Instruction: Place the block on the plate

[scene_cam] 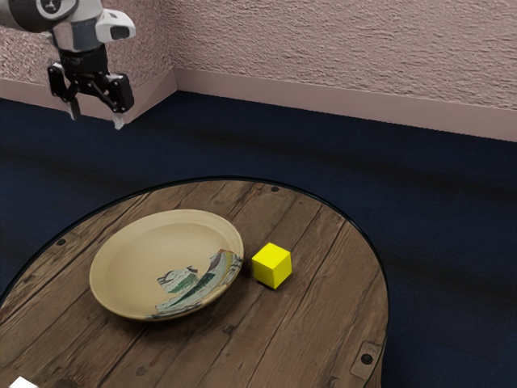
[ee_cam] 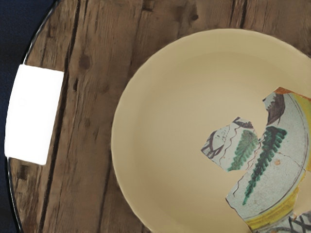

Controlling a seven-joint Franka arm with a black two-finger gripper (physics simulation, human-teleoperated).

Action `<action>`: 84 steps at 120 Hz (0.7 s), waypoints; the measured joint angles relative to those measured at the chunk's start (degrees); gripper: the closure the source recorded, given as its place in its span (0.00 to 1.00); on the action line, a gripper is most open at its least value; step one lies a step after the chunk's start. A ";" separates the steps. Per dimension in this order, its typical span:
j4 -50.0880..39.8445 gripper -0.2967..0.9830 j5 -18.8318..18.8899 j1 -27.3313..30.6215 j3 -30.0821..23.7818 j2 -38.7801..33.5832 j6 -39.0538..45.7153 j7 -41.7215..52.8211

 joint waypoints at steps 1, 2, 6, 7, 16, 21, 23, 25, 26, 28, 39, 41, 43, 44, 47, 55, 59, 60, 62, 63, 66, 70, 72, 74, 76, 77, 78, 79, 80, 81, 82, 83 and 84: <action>0.03 0.23 0.00 -0.05 0.00 0.06 -0.01 -0.08; 0.05 0.23 0.01 -0.09 0.01 0.12 -0.01 -0.17; 0.11 0.23 0.02 -0.15 -0.02 0.27 -0.03 -0.49; 0.13 0.23 0.03 -0.16 -0.01 0.29 -0.04 -0.57; 0.18 0.23 0.04 0.06 -0.15 0.53 0.06 -1.23; 0.19 0.23 0.03 0.35 -0.26 2.22 0.15 -1.56; 0.20 0.23 0.02 0.45 -0.30 3.14 0.18 -1.68; 0.18 0.23 0.00 0.55 -0.36 4.18 0.22 -1.79; 0.17 0.23 -0.02 0.62 -0.38 4.84 0.23 -1.85; 0.15 0.23 -0.09 0.77 -0.47 6.01 0.26 -1.96; 0.04 0.23 -2.77 1.34 -2.03 12.05 1.37 -2.63; 0.03 0.23 -3.27 0.91 -2.40 12.92 1.84 -2.72; 0.05 0.23 -3.72 0.33 -2.81 13.77 2.27 -2.81; 0.07 0.23 -3.95 -0.02 -2.99 14.19 2.49 -2.86; 0.09 0.23 -4.58 -1.15 -3.37 15.24 3.21 -2.99; 0.27 0.23 -5.62 -2.96 -4.67 17.97 5.82 -3.29; 0.38 0.23 -5.91 -3.27 -5.30 19.24 7.37 -3.42; 0.48 0.23 -5.98 -3.30 -5.49 19.61 7.74 -3.45; 0.79 0.23 -6.12 -3.35 -5.84 20.36 8.52 -3.50; 0.93 0.23 -6.19 -3.34 -6.06 20.72 8.90 -3.52; 1.24 0.23 -6.37 -3.37 -6.81 21.74 10.13 -3.55; 1.49 0.23 -6.58 -3.41 -7.91 23.02 11.85 -3.60; 1.59 0.23 -6.64 -3.50 -8.31 23.73 12.73 -3.62; 1.66 0.23 -6.70 -3.64 -8.62 24.42 13.55 -3.65; 1.71 0.23 -6.76 -3.85 -8.86 25.13 14.37 -3.68; 1.73 0.23 -6.79 -3.96 -8.96 25.44 14.77 -3.69; 1.71 0.23 -6.84 -4.09 -9.10 25.70 15.23 -3.72; 1.70 0.23 -6.88 -4.25 -9.23 25.93 15.67 -3.74; 1.67 0.23 -6.93 -4.40 -9.36 26.14 16.11 -3.77; 1.65 0.23 -6.98 -4.56 -9.48 26.37 16.53 -3.80; 1.63 0.23 -7.08 -4.70 -9.58 26.63 16.93 -3.85; 1.61 0.23 -7.18 -4.84 -9.67 26.86 17.32 -3.90; 1.58 0.23 -7.28 -4.97 -9.74 27.07 17.69 -3.98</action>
